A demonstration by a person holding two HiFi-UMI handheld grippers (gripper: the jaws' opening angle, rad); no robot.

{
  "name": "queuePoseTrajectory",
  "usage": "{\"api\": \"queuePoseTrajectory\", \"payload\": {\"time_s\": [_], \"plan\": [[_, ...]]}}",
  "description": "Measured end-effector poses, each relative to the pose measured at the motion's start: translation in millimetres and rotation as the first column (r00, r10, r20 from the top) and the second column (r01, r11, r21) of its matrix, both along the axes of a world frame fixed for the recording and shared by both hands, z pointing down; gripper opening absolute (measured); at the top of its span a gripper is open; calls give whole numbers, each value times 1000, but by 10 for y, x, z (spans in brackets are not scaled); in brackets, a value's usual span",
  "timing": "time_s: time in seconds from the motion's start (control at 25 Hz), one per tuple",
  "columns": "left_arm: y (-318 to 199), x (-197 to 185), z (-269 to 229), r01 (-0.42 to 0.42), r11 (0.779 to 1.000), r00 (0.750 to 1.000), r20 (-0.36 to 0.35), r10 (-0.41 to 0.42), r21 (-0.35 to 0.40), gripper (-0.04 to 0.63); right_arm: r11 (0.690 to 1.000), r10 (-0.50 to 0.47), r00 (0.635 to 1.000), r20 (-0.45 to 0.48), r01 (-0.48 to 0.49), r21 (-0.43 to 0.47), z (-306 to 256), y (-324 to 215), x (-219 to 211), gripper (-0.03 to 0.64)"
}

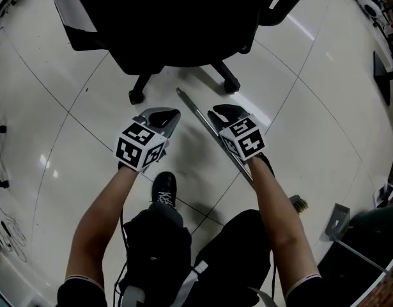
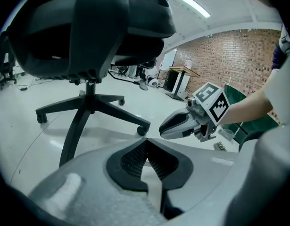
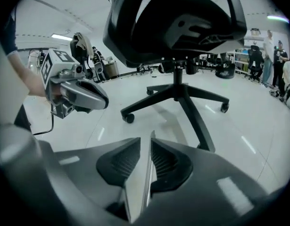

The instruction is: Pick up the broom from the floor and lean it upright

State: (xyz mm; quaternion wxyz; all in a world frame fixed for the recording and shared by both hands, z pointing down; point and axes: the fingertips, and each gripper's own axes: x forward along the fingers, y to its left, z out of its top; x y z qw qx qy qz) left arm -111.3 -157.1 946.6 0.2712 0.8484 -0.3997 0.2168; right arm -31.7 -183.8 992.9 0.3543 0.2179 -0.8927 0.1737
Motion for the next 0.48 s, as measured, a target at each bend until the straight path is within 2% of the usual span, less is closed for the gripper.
{"api": "queuePoseTrajectory", "payload": {"time_s": [0.24, 0.4, 0.48], "plan": [[-35, -94, 492, 33, 999, 999, 8, -33, -27, -3, 998, -32, 996, -80, 28, -50, 739, -59, -130, 103], [-31, -158, 622, 43, 998, 999, 18, -42, -35, -3, 997, -34, 990, -139, 24, -76, 1158, -136, -225, 146], [5, -178, 653, 36, 998, 999, 23, -35, -47, -3, 996, -42, 987, -153, 29, -83, 1368, -127, -292, 146]]}}
